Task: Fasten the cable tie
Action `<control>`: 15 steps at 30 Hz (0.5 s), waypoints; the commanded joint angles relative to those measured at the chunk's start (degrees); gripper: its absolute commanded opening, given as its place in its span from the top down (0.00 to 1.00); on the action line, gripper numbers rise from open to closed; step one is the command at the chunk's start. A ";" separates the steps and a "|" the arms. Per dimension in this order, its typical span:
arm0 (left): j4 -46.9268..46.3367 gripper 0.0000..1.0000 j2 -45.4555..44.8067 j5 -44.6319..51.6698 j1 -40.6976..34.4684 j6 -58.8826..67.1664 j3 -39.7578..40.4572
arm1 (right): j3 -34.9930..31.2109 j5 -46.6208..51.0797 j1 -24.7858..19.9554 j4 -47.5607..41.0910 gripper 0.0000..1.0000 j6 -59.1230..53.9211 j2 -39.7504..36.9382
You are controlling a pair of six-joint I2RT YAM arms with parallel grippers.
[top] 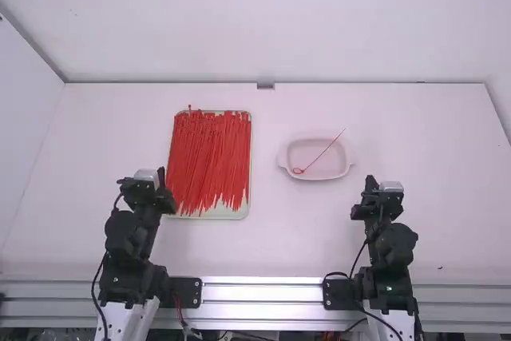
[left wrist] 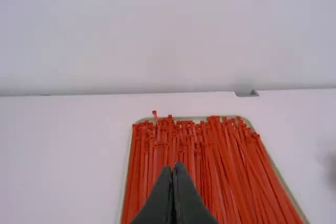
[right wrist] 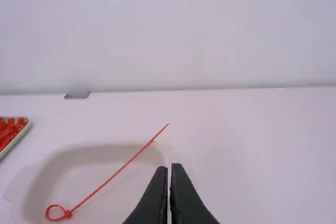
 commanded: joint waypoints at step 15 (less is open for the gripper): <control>0.34 1.00 -8.75 -0.71 0.47 0.05 -9.43 | -0.64 0.19 0.12 -0.34 1.00 0.12 -0.47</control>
